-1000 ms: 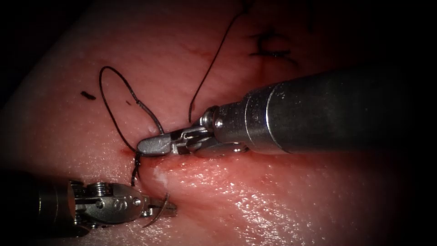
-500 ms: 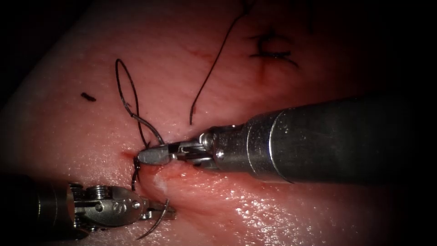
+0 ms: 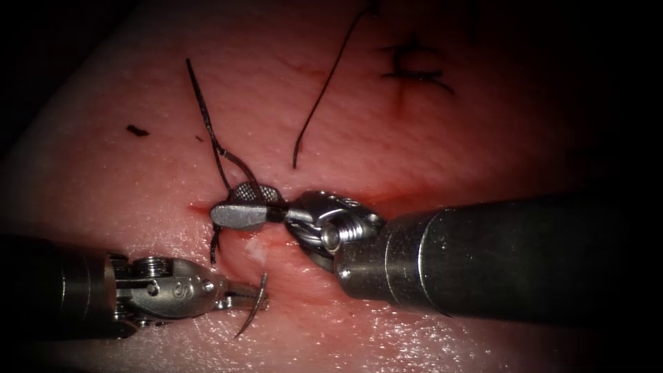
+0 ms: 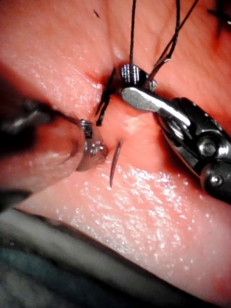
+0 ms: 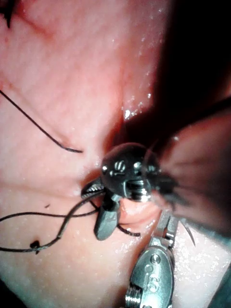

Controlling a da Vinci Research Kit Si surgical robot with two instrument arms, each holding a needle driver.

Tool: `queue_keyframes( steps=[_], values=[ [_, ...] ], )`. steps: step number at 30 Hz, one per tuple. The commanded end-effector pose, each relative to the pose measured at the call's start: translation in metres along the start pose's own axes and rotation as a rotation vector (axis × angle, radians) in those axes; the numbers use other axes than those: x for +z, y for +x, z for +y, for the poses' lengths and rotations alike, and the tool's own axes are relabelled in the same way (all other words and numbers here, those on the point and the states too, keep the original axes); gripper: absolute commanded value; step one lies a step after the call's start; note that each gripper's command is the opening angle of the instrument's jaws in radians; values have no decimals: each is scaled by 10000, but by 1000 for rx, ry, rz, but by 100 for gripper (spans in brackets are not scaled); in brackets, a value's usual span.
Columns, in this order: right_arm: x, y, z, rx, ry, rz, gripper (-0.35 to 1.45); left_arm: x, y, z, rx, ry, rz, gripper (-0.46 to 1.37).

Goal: Wound Closure
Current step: Pull needle through wound

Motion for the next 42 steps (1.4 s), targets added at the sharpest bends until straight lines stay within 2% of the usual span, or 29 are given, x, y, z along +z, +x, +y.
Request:
queue_keyframes(
  steps=[1, 4, 6, 8, 11, 14, 19, 25, 28, 31, 36, 42],
  values=[
    [-2, 0, 2, 0, 6, 3, 120, 0, 0, -1, 9, -4, 8, -35],
    [-15, 12, 21, -36, -7, 15, 121, -2, 1, -3, 22, -5, 28, -33],
    [-24, 18, 30, -53, -12, 18, 121, -3, 2, -4, 20, -6, 40, -15],
    [-35, 25, 38, -82, -16, 21, 122, -5, 4, -6, 20, -8, 57, 14],
    [-50, 34, 45, -107, -22, 24, 122, -8, 11, -10, 36, -9, 101, 24],
    [-62, 41, 48, -132, -29, 32, 122, -12, 18, -14, 62, -7, 148, 16],
    [-77, 49, 53, -173, -42, 39, 122, -15, 29, -17, 92, -2, 195, 20],
    [-98, 54, 46, -230, -30, 25, 120, -13, 34, -18, 126, -24, 232, 29],
    [-110, 55, 42, -280, -22, 16, 120, -11, 37, -17, 137, -37, 244, 36],
    [-127, 56, 39, -366, -10, 5, 118, -8, 40, -15, 135, -72, 294, 47],
    [-151, 62, 35, -401, 3, -7, 111, -4, 43, -13, 138, -80, 309, 62],
    [-174, 71, 30, -424, -2, -10, 98, 5, 48, -7, 139, -89, 314, 68]
  ],
)
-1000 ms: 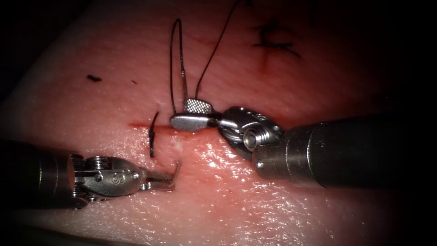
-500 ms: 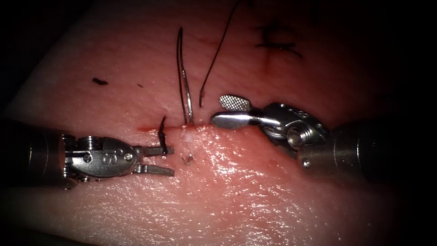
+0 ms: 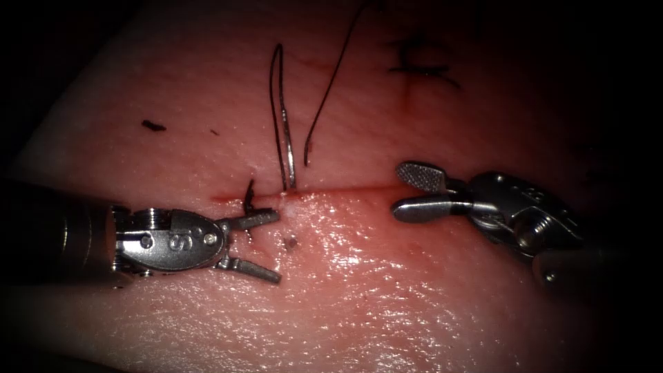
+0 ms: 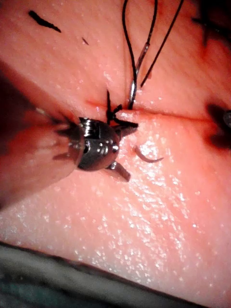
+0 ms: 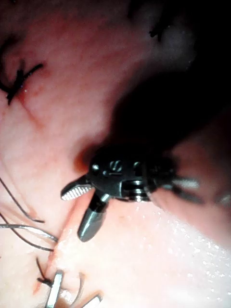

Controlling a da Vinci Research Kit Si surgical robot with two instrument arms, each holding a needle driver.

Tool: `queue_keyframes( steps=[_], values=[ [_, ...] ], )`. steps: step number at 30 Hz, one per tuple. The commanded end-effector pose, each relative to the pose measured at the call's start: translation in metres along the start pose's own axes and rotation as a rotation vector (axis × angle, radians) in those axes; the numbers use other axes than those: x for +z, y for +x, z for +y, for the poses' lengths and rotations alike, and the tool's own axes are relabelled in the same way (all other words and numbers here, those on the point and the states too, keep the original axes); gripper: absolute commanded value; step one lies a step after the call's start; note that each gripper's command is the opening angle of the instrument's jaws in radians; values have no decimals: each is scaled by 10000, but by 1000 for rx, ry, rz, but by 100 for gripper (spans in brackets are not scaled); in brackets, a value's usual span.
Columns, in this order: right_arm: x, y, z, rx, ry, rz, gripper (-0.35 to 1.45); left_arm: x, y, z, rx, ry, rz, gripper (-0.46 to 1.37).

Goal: Wound Closure
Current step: Pull needle through wound

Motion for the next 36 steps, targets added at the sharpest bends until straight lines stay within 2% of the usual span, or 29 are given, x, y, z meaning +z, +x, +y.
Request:
queue_keyframes(
  steps=[1, 8, 14, 17, 20, 21, 30, 32, 36],
  values=[
    [-2, 0, 0, 0, -7, 2, 97, 2, 1, 1, 1, 1, 2, 69],
    [-10, -3, -5, -4, -6, 4, 91, 12, 5, 1, 4, -7, 47, 63],
    [-11, -4, -13, -2, -5, 6, 85, 18, 8, -1, 11, -2, 102, 46],
    [-12, -5, -16, -1, -4, 6, 85, 19, 8, -2, -7, -1, 113, 24],
    [-13, -6, -19, -1, -4, 6, 83, 19, 7, -6, -42, -9, 123, -31],
    [-13, -6, -19, -1, -4, 9, 82, 19, 6, -8, -59, -18, 123, -35],
    [-11, -9, -27, -12, 9, 5, 78, 14, 1, -16, -196, -102, 136, -35],
    [-9, -10, -32, -48, 18, 0, 78, 12, 2, -16, -271, -152, 174, -35],
    [-3, -14, -41, -141, 20, -47, 85, 10, 6, -16, -345, -211, 207, -35]
  ],
)
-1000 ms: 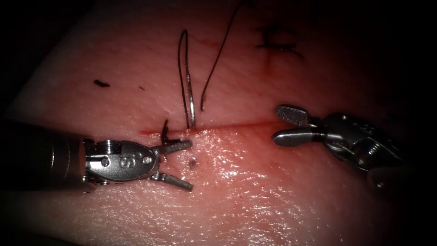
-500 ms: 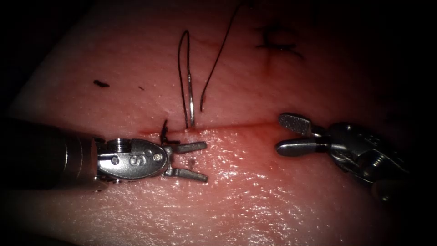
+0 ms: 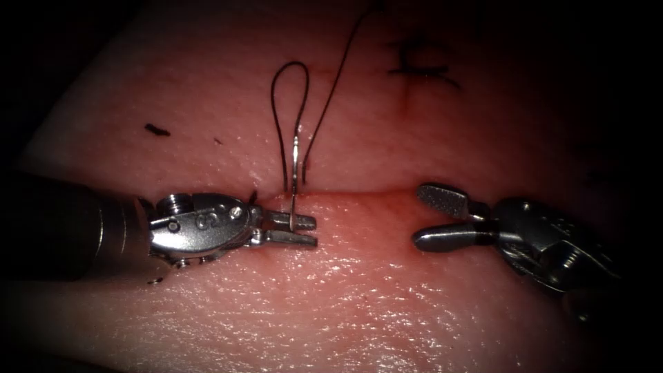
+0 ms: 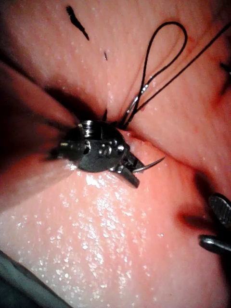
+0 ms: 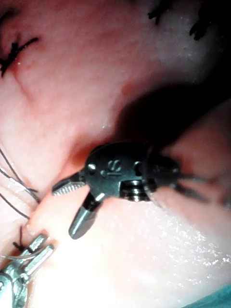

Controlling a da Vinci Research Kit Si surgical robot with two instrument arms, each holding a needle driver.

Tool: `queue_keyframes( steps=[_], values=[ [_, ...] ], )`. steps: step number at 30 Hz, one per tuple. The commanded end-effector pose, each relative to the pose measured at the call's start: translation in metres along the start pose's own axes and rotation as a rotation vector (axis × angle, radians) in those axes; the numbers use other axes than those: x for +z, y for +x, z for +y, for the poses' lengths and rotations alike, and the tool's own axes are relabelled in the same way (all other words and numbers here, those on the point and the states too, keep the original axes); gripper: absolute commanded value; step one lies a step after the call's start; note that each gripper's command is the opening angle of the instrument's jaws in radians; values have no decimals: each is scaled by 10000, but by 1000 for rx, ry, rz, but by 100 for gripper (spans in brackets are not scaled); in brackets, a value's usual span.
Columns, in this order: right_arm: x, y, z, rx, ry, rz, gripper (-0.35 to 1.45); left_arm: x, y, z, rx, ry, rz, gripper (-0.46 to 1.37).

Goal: Wound Closure
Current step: Pull needle through wound

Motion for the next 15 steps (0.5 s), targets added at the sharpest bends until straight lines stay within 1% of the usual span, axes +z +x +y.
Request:
queue_keyframes(
  steps=[1, 4, 5, 7, 9, 11, 12, 15],
  values=[
    [1, -3, 0, -21, -1, -13, 85, 1, 1, 1, -17, -36, 6, -35],
    [9, -7, -8, -54, 26, -22, 83, 0, 4, 0, -55, -59, 17, -35],
    [22, -13, -19, -78, 56, -45, 81, -1, 8, -1, -84, -83, 35, -35],
    [30, -18, -26, -101, 59, -64, 80, -2, 11, -1, -102, -95, 44, -35],
    [41, -26, -35, -128, 67, -105, 78, -3, 15, -2, -120, -109, 43, -35],
    [48, -32, -40, -146, 72, -128, 76, -4, 18, -3, -139, -115, 41, -35],
    [54, -38, -43, -170, 72, -150, 76, -4, 21, -4, -159, -118, 39, -35],
    [64, -49, -46, -211, 63, -212, 74, -6, 25, -5, -191, -123, 36, -35]
  ],
)
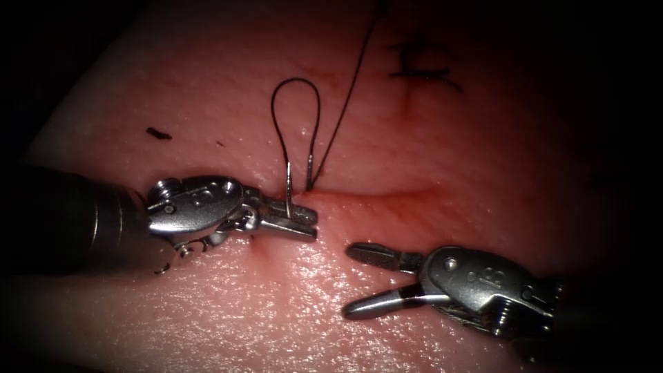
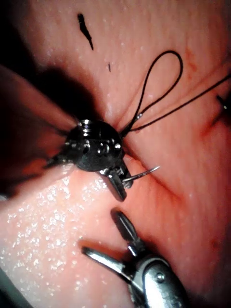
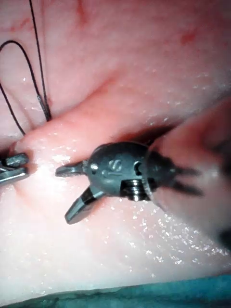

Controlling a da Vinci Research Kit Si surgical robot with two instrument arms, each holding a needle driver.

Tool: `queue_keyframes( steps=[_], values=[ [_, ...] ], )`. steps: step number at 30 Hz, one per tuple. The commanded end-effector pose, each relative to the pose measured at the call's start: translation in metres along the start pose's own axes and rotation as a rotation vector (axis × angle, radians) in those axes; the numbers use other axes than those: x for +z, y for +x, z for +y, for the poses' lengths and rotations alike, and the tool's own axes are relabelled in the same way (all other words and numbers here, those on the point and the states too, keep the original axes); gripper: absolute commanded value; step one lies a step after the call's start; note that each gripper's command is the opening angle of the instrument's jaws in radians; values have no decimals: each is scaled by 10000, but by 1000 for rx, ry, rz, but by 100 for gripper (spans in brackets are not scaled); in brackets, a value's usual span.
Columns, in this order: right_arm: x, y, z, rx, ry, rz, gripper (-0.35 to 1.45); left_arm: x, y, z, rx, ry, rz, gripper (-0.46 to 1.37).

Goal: Wound Closure
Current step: Pull needle through wound

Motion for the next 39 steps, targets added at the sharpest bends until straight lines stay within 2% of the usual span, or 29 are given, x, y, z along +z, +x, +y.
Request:
queue_keyframes(
  steps=[1, 4, 8, 11, 13, 21, 27, 34, 39],
  values=[
    [8, -6, 1, -34, -7, -66, 73, 0, 2, 1, -27, -19, -2, -35],
    [16, -15, 1, -54, -21, -113, 72, 0, 2, 1, -68, -22, -5, -35],
    [23, -31, 7, -80, -49, -177, 70, 0, 4, 3, -204, -27, -14, -35],
    [22, -35, 12, -89, -62, -189, 69, -1, 10, 6, -321, -31, -21, -35],
    [20, -36, 14, -90, -65, -189, 68, -2, 15, 8, -367, -32, -23, -35],
    [20, -43, 17, -96, -69, -201, 66, -8, 43, 24, -450, -50, -30, -35],
    [20, -46, 20, -99, -70, -213, 64, -13, 60, 37, -595, -65, -44, -35],
    [19, -50, 21, -102, -70, -213, 64, -18, 82, 51, -637, -85, -43, -35],
    [19, -51, 22, -103, -71, -213, 64, -28, 103, 70, -651, -120, -31, -35]
  ],
)
